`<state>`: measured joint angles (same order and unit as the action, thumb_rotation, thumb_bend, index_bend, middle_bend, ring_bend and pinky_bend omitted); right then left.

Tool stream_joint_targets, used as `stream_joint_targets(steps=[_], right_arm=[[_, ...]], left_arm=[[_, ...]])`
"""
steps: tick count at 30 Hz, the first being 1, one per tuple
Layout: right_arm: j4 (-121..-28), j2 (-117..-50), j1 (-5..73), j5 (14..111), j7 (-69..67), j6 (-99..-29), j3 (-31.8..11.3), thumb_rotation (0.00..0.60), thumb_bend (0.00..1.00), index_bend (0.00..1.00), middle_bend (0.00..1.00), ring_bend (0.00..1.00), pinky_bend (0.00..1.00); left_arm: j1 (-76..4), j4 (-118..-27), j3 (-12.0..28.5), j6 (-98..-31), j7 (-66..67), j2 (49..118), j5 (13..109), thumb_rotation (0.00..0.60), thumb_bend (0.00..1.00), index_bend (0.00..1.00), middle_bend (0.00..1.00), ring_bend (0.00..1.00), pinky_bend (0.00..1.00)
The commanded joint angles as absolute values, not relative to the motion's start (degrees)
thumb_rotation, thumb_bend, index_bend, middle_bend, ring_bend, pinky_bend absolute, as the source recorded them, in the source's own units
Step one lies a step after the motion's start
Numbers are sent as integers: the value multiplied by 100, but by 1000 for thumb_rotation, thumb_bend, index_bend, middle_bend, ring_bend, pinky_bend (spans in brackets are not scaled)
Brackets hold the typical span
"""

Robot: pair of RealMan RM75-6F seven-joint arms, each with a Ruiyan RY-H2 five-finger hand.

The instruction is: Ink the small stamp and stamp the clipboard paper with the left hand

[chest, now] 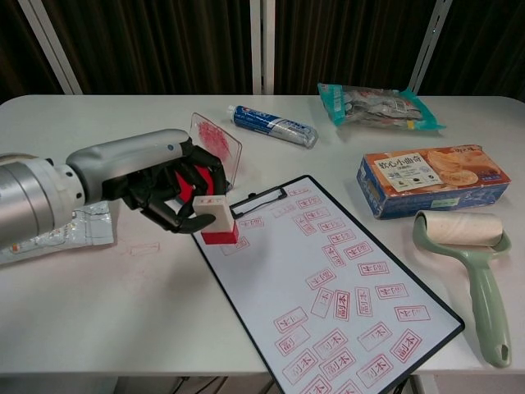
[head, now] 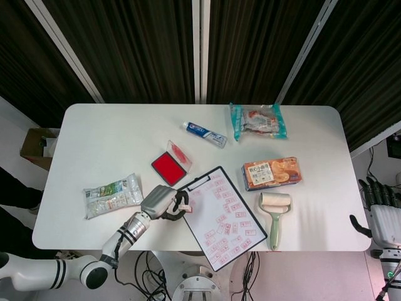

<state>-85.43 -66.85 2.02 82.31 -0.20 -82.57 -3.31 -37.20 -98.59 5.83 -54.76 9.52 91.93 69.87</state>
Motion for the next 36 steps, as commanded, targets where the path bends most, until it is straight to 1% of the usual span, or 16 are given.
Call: stream_joint_targets(steps=[1,9,16,36], right_arm=[[-8539,-6688,202,8229,-25,-8251,-329,600,205,0,0,0,0],[-8473,-6706,194,8203,-75,-8210,-311,600,204,0,0,0,0],[-8406,-6719,187,8174,-131,-8184,-311,600,205,0,0,0,0],[-8316,-6740,172,8159,-226,-8143,-295,600,205,0,0,0,0]], left_arm=[[-3715,-9639,513,-5586,1115,9444,7062,600,446,660,705,1000,1000],[-3780,-9086,507,-5555,1200,9902,7034,600,446,661,705,1000,1000],[-3814,-8770,497,-5516,1201,10125,7056,600,446,660,705,1000,1000],[-3802,-8471,458,-5470,1235,10345,7080,600,446,660,705,1000,1000]])
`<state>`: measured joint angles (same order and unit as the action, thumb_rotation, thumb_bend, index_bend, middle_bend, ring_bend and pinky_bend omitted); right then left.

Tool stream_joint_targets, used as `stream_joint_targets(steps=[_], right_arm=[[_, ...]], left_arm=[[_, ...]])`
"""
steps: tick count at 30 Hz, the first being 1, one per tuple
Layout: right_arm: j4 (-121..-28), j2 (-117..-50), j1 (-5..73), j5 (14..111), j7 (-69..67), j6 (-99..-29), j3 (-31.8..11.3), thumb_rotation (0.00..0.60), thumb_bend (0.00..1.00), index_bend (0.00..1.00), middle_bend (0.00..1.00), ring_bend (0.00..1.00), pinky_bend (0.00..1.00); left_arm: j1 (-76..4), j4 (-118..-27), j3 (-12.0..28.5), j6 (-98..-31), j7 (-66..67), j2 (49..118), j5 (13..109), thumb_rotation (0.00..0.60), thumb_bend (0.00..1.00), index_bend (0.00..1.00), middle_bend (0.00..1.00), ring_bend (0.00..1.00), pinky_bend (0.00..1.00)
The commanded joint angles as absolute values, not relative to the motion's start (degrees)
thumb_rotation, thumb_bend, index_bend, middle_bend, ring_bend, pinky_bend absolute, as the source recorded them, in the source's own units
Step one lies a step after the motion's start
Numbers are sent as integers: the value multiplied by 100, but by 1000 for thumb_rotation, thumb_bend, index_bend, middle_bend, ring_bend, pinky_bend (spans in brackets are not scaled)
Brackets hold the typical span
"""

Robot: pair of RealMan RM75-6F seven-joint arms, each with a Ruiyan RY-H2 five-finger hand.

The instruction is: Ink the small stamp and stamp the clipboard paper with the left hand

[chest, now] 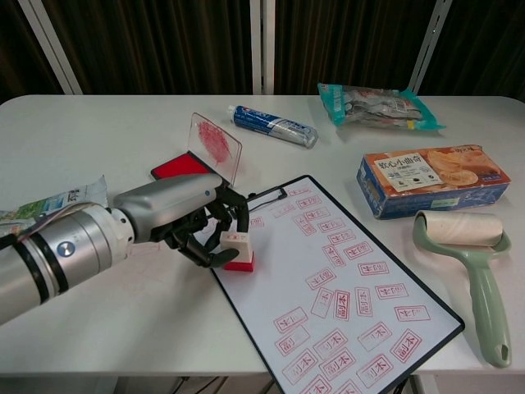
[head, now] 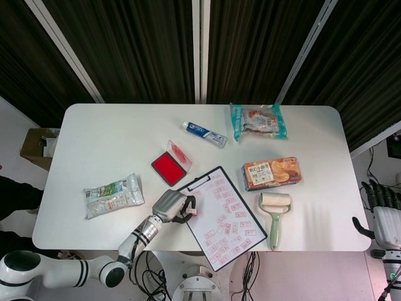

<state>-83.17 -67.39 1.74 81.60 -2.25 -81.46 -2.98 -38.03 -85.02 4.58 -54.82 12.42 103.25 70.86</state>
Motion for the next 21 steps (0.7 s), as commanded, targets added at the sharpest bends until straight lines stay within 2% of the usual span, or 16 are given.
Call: stream_joint_targets(steps=[1,21], right_arm=[[-8314,-6742,170,8160,-226,-8138,-290,600,205,0,0,0,0],[-8343,-6736,168,8167,-196,-8107,-270,600,205,0,0,0,0]], left_arm=[[-3803,-8440,459,-5459,1231,10360,7072,600,447,660,705,1000,1000],[-3742,-8190,418,-5404,1111,10497,7113,600,448,675,718,1000,1000]])
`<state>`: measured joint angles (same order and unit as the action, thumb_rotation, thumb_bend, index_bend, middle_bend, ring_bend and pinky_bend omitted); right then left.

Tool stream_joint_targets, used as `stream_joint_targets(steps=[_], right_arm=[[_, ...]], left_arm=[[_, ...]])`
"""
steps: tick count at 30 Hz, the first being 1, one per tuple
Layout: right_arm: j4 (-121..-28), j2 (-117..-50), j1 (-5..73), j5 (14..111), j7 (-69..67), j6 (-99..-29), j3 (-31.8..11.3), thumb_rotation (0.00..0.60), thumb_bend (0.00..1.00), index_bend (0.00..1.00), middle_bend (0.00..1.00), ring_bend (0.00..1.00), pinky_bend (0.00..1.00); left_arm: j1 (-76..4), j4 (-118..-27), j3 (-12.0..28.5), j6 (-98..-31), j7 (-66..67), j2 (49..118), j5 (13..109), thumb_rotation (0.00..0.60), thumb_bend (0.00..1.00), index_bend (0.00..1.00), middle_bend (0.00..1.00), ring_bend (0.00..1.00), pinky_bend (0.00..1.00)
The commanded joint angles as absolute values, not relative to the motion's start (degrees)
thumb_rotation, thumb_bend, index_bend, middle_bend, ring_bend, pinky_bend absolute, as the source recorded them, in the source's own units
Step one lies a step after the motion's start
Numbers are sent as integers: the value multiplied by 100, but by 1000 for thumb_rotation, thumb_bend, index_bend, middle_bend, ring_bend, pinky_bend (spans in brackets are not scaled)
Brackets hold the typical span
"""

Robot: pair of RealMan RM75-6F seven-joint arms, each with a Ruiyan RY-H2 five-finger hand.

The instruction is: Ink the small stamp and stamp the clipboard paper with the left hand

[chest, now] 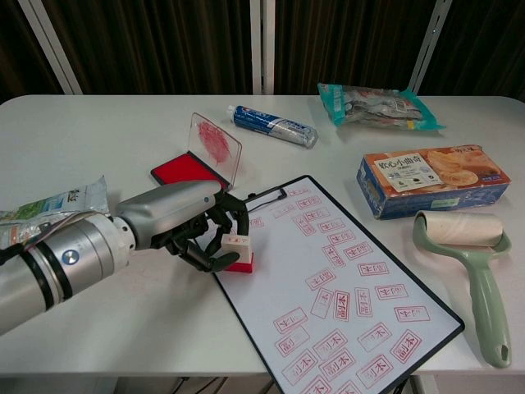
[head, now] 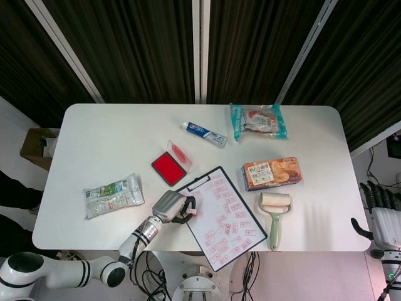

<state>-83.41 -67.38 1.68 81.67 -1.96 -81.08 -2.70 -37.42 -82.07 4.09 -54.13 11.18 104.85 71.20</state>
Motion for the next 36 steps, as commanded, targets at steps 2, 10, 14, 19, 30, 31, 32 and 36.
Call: stream_joint_targets(steps=[2,10,14,19,30,31,32,36], right_arm=[[-8350,-6733,168,8171,-194,-8104,-267,600,205,0,0,0,0],[-8355,-6727,167,8175,-199,-8089,-256,600,206,0,0,0,0],[-8368,-6715,167,8183,-201,-8105,-263,600,205,0,0,0,0],[-8384,-6694,161,8189,-194,-8122,-265,600,205,0,0,0,0],[-8412,-6672,160,8219,-214,-8161,-278,600,205,0,0,0,0],[-8417,-6677,168,8226,-205,-8157,-278,600,205,0,0,0,0],[-8421,-6681,174,8232,-199,-8153,-278,600,206,0,0,0,0],[-8432,-6704,199,8258,-166,-8134,-272,600,205,0,0,0,0]], left_arm=[[-3752,-8154,424,-5377,1129,10513,7100,600,448,675,718,1000,1000],[-3814,-8094,466,-5259,1151,10551,7070,600,447,675,718,1000,1000],[-3825,-8092,495,-5254,1135,10553,7073,600,447,676,718,1000,1000],[-3811,-8241,554,-5272,1092,10448,7035,600,447,675,718,1000,1000],[-3714,-9593,885,-5597,1129,9539,6921,600,446,671,717,1000,1000],[-3677,-9725,839,-5625,1147,9436,6926,600,446,671,717,1000,1000],[-3645,-9812,792,-5643,1151,9364,6932,600,447,671,717,1000,1000],[-3432,-10021,507,-5793,1043,9114,7086,600,447,672,717,1000,1000]])
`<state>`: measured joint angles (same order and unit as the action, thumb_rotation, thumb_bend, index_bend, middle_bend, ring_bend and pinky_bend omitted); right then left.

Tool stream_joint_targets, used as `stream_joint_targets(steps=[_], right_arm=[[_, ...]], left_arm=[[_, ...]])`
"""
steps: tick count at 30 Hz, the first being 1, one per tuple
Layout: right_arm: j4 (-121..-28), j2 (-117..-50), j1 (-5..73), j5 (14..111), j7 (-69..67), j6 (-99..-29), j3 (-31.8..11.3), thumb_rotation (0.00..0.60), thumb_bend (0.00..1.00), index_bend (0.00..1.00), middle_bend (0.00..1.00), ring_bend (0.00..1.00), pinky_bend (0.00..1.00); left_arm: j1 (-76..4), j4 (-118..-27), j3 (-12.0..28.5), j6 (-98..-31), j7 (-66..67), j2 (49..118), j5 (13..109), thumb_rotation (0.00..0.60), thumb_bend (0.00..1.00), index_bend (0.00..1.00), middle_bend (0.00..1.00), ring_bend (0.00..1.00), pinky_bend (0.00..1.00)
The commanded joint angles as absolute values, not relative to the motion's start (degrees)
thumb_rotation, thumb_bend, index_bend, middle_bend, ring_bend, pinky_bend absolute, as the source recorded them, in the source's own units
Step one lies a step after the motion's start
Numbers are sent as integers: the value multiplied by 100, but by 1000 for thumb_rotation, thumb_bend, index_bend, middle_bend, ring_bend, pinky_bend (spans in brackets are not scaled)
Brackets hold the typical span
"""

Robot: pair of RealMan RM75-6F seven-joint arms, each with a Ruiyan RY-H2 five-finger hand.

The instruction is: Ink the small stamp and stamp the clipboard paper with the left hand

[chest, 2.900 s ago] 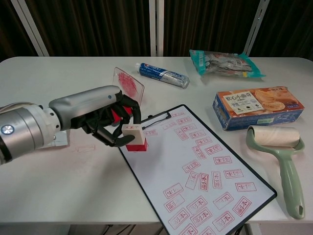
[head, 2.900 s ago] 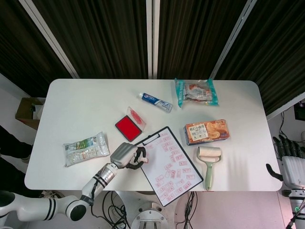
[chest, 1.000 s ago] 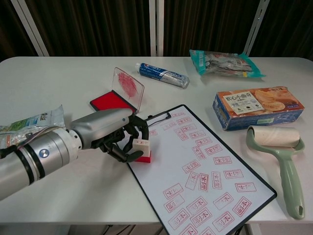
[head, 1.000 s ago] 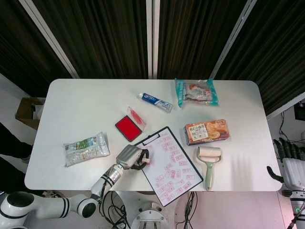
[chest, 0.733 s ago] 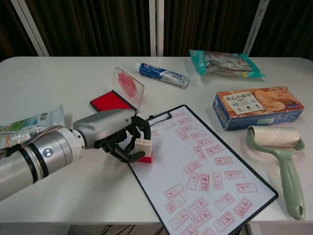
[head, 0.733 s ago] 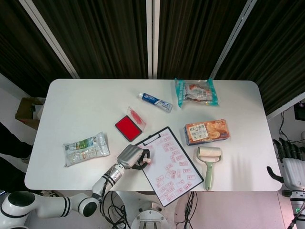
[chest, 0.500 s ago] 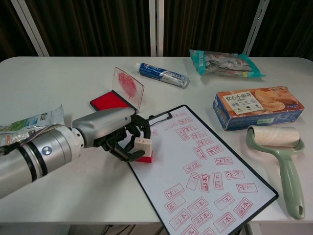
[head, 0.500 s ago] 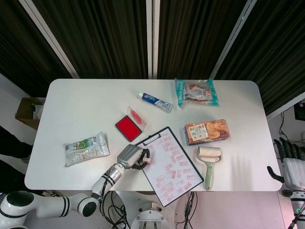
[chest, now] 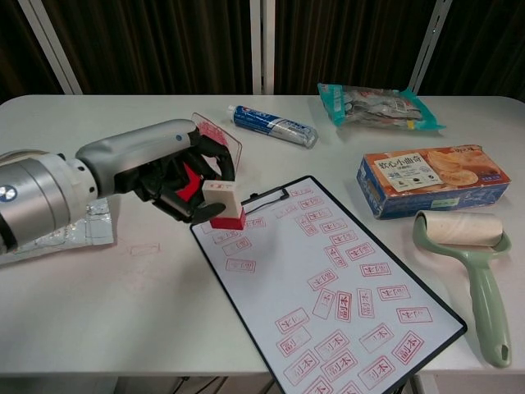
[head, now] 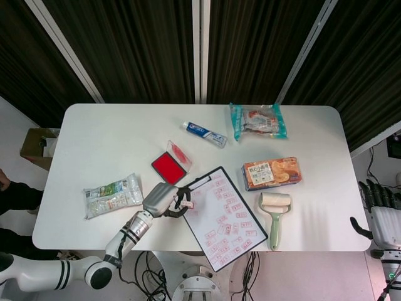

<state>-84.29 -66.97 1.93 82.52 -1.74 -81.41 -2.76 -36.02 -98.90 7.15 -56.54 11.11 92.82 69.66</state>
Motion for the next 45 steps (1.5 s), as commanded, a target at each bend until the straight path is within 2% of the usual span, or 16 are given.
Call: stream_joint_targets(steps=[1,9,23,35,40,45], right_arm=[[-8434,-6710,204,8264,-154,-8128,-269,600,206,0,0,0,0],[-8463,-6752,223,8281,-65,-8103,-247,600,205,0,0,0,0],[-8612,-6698,215,8273,90,-8145,-248,600,209,0,0,0,0],[-8671,-6693,244,8304,138,-8137,-243,600,210,0,0,0,0],[-8669,-6676,241,8296,135,-8166,-261,600,209,0,0,0,0],[-8676,-6668,248,8293,129,-8166,-267,600,209,0,0,0,0]], left_arm=[[-3349,-10010,407,-5866,989,9066,7162,600,446,671,717,1000,1000],[-2878,-9344,-50,-6265,509,9086,7559,600,446,671,717,1000,1000],[-2557,-7972,-78,-6616,-45,9602,7925,600,445,658,707,1000,1000],[-2487,-7793,-60,-6475,-154,9602,7952,600,429,623,673,1000,1000],[-2517,-7761,-78,-6377,-153,9572,8027,600,418,522,602,1000,1000],[-2496,-7736,-67,-6360,-180,9580,8049,600,411,491,556,1000,1000]])
